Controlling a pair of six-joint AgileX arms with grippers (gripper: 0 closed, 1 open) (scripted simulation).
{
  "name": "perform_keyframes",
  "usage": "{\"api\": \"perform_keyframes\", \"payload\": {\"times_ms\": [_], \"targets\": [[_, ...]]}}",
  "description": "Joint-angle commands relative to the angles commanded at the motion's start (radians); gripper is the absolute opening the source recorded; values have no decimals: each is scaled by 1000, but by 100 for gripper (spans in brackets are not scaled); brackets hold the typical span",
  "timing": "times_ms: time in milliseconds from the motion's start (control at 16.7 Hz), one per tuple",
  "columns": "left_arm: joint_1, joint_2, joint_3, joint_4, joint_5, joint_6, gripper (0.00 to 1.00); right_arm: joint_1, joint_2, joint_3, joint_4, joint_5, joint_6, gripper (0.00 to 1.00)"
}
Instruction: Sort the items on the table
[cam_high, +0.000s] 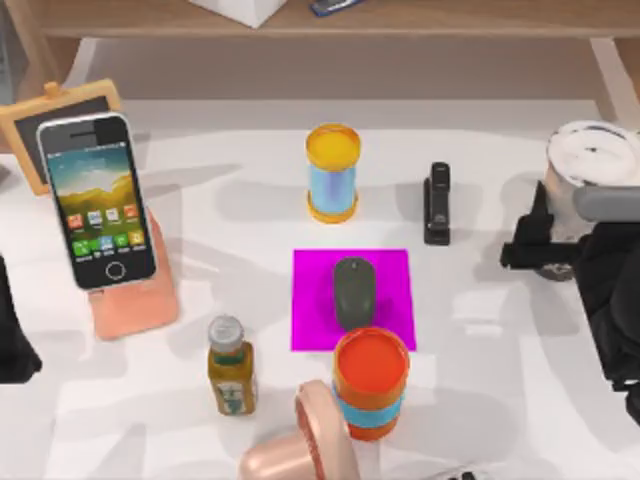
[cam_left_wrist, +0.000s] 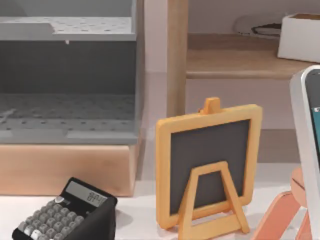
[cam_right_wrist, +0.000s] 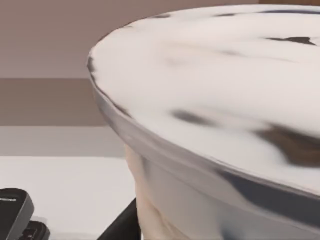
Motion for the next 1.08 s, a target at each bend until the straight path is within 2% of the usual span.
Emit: {"api": "perform_keyframes", "payload": {"times_ms": [1080], "targets": [[0, 0, 0, 0, 0, 0, 100, 1, -62, -2, -59, -1, 3, 0]]}}
